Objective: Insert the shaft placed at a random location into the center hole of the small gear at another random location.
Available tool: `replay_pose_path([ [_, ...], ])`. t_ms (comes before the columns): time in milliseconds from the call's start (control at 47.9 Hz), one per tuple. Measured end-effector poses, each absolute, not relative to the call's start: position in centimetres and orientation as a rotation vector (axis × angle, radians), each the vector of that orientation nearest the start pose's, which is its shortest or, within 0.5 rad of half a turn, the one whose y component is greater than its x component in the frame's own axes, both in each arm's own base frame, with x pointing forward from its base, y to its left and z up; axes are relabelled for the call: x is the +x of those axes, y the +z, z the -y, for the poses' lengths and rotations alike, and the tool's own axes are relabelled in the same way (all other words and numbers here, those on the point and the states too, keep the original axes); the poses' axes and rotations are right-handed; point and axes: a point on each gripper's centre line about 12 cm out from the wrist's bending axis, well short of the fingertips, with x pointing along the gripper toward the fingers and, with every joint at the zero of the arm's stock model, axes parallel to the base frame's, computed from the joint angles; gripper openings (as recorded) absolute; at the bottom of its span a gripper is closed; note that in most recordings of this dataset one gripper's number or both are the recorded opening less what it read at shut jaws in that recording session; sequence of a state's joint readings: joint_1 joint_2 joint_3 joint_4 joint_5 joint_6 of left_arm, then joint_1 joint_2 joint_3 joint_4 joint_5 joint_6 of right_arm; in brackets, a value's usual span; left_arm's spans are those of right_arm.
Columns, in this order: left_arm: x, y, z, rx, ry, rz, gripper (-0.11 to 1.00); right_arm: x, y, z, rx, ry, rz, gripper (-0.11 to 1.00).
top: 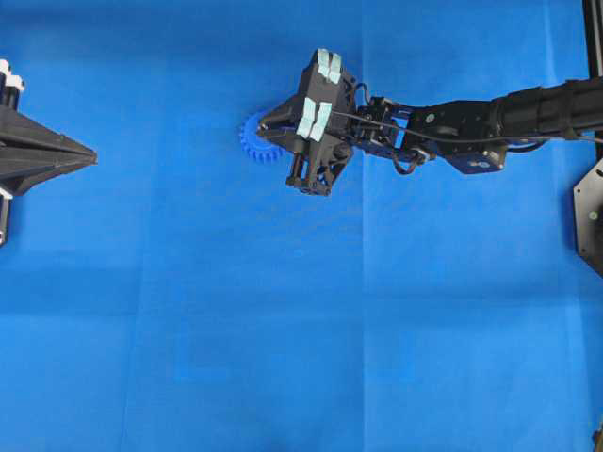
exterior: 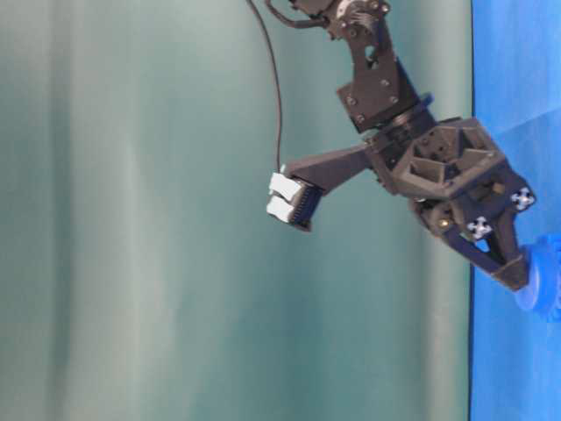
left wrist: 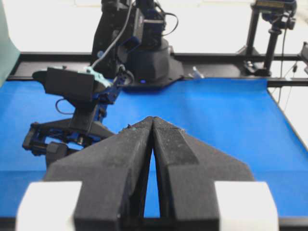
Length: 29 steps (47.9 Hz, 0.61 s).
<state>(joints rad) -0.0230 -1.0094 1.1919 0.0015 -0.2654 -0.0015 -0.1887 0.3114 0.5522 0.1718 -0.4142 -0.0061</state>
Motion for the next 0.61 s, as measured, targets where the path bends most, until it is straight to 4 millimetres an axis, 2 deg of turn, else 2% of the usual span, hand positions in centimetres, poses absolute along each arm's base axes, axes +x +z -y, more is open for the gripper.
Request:
replay_pose_path([
  [542,19.06,29.16,0.44,-0.001,-0.023,0.075,0.0,44.09,11.28,9.34,0.176,-0.29,-0.432,0.04],
  [605,19.06,29.14,0.44,-0.002,-0.023,0.074,0.0,44.11,11.28,9.26,0.174,-0.288,-0.432,0.1],
])
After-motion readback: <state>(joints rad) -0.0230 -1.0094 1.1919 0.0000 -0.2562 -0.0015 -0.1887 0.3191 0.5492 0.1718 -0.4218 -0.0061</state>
